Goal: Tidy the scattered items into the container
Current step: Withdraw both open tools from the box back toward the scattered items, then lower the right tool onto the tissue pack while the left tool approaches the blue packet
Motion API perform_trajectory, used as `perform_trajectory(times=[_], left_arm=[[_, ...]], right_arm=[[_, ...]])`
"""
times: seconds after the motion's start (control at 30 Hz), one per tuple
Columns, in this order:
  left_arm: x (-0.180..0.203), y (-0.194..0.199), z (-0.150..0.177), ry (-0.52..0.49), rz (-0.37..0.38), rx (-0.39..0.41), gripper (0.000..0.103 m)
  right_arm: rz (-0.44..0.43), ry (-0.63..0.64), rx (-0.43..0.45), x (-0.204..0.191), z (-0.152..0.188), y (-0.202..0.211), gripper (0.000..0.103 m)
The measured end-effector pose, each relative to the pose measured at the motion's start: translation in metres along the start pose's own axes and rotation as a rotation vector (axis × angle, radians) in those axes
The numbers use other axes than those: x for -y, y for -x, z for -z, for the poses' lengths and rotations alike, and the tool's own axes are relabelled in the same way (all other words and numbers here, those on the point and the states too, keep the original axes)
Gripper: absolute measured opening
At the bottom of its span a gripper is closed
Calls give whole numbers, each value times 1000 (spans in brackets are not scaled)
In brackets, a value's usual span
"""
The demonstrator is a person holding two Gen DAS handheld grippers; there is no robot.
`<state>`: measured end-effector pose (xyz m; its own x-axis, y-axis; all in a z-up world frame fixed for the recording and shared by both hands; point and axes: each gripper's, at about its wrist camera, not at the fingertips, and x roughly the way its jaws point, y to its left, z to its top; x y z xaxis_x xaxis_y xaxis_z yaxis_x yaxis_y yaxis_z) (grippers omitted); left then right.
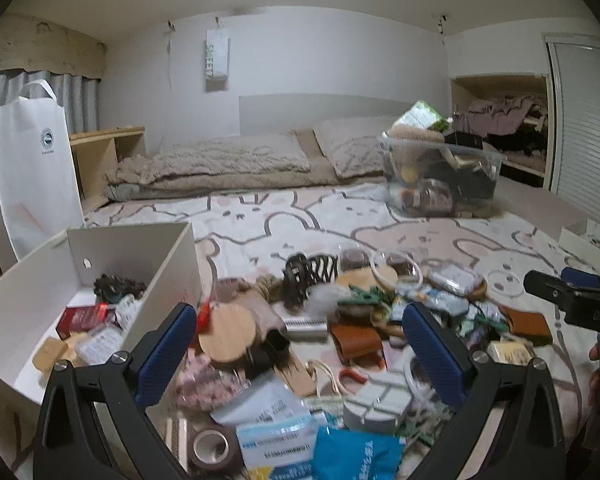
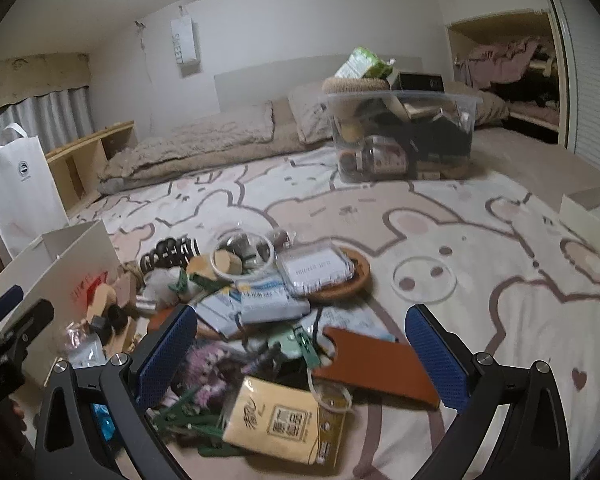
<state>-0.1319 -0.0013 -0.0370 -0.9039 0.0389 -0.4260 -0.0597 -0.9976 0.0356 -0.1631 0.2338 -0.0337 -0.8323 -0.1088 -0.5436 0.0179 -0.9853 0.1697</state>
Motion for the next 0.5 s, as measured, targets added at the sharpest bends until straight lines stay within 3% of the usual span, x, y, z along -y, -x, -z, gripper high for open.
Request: perform_trajectory(times=[0.5], left_arm=[[18,-1,44,-44,28,-98,103]], right_arm=[[-9,-27,-116,-1,38,-16,103]])
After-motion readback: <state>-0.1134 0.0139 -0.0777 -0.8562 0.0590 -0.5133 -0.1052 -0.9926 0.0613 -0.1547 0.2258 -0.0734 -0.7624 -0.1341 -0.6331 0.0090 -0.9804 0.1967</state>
